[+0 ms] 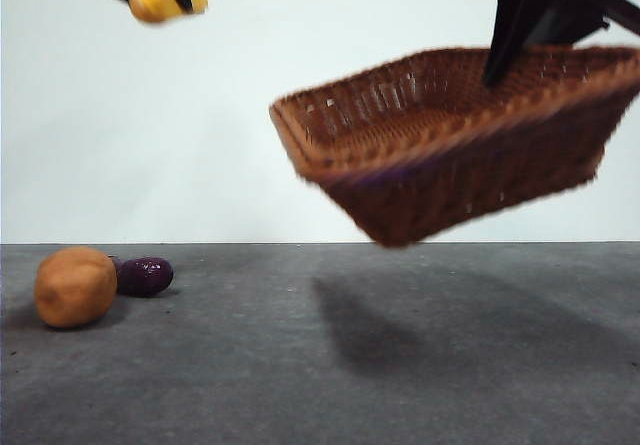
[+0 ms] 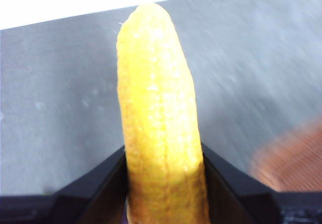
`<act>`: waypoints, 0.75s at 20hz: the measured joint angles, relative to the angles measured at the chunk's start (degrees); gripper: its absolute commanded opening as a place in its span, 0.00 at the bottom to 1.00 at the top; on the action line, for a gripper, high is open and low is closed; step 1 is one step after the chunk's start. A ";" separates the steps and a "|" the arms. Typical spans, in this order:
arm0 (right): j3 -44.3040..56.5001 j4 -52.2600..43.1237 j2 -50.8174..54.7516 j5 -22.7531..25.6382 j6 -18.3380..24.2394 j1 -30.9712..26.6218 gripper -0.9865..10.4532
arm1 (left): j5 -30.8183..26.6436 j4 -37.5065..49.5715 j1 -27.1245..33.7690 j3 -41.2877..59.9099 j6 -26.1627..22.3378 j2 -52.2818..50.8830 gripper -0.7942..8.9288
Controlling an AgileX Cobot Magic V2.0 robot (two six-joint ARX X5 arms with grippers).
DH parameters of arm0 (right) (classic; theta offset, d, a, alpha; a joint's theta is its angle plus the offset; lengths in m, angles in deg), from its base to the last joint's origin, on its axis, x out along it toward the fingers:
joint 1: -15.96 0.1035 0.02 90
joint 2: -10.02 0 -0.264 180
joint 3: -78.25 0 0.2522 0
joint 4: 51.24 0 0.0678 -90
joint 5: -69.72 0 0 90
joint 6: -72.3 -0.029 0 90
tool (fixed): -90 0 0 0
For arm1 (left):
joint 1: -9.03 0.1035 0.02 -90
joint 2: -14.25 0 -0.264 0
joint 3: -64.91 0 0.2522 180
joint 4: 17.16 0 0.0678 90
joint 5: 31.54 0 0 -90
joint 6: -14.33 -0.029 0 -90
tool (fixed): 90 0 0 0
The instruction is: Help me put the vegetables on the table into the basket
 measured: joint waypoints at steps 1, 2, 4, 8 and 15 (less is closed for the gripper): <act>1.18 -1.07 0.00 -0.87 -0.72 -0.02 0.08 | 1.16 -0.46 -0.92 2.05 -0.81 -3.13 0.07; 2.25 -2.23 0.00 -2.36 -1.62 -0.04 0.08 | 2.60 -0.42 -2.45 5.49 -1.36 -7.45 0.07; 3.13 -4.52 0.00 -4.70 -3.32 0.02 0.08 | 3.80 1.07 -5.97 14.12 -1.97 -16.41 0.07; 3.23 -6.27 0.00 -8.09 -5.92 0.31 0.08 | 3.82 10.97 -17.75 39.52 2.58 -32.72 0.07; 3.30 -5.97 0.00 -5.97 -7.61 5.40 0.08 | -3.17 29.35 -35.76 52.87 14.34 -24.17 0.07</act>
